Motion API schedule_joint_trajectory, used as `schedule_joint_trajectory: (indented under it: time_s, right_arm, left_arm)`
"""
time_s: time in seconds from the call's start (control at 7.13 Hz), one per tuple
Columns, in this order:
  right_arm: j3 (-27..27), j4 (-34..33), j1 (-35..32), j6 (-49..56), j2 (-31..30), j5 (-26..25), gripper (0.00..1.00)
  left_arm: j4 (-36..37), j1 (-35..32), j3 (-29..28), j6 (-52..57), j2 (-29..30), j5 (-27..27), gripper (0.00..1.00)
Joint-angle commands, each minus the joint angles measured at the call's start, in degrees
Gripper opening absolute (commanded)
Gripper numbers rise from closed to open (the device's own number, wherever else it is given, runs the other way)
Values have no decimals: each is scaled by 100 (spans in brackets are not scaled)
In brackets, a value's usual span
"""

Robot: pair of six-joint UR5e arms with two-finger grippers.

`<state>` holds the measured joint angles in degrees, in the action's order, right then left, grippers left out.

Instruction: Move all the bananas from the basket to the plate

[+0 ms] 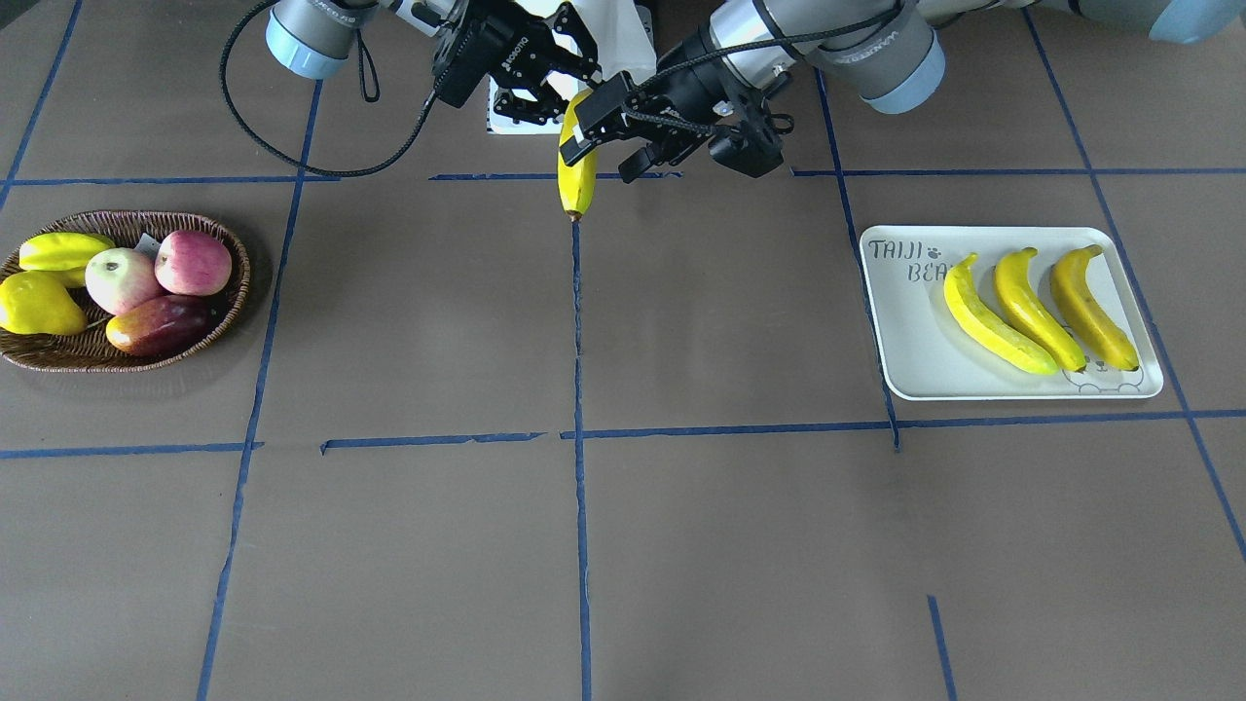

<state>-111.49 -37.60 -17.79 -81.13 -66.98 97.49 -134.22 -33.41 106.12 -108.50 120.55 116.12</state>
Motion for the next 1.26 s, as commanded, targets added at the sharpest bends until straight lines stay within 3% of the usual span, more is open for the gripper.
schedule_joint_trajectory:
  time_s: [0.0,0.14,0.28,0.42,0.56,0.7,0.84,1.12]
  right_arm:
    - [-13,7,-5,1,0,7,0]
    - [-13,7,-5,1,0,7,0]
    - [-13,7,-5,1,0,7,0]
    - [-30,-2,4,1,0,16,1]
    - [-31,-2,-5,1,0,16,5]
    - [-31,-11,-5,-25,96,16,88]
    - [-48,-11,-22,-26,106,-10,100]
    - [-57,-11,-40,-26,62,33,100]
  left_arm:
    - [10,194,-83,21,56,-10,98]
    - [19,212,-83,22,65,-10,95]
    - [19,212,-83,-4,74,-19,62]
    - [10,212,-48,30,57,-11,1]
    - [10,212,-39,30,56,-2,0]
    - [10,203,-39,30,48,-2,0]
    - [10,177,-39,30,48,-2,0]
    - [27,89,-39,30,39,7,0]
